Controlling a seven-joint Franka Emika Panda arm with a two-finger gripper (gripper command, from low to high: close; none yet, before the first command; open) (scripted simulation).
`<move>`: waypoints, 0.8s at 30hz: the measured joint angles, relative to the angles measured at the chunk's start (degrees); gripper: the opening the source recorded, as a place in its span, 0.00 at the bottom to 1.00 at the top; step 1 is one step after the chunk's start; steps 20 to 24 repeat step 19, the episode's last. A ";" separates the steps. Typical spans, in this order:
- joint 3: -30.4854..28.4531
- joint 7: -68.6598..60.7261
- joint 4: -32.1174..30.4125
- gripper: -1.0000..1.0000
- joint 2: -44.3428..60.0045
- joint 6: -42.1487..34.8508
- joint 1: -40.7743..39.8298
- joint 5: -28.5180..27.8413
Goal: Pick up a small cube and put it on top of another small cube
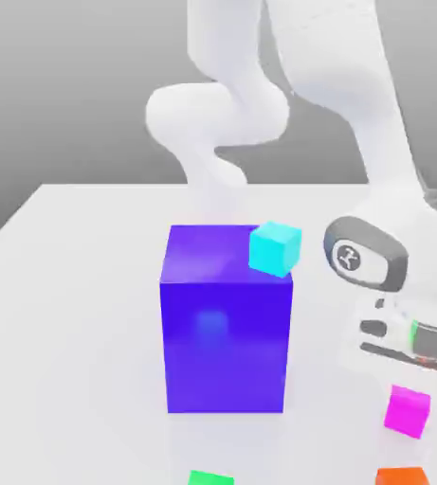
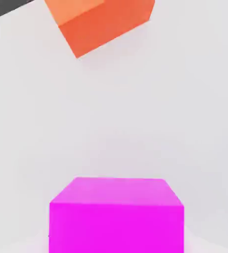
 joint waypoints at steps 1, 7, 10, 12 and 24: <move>0.00 -1.66 0.40 0.00 -0.76 -1.03 -1.51 1.21; -3.75 -12.10 5.42 0.00 -1.96 -6.39 -12.08 6.34; -6.00 -17.45 8.12 0.00 -2.29 -9.01 -17.42 8.83; -7.52 -20.44 9.77 0.00 -2.03 -10.16 -20.44 10.07; -10.97 -19.04 11.05 1.00 5.65 -3.88 -19.66 6.77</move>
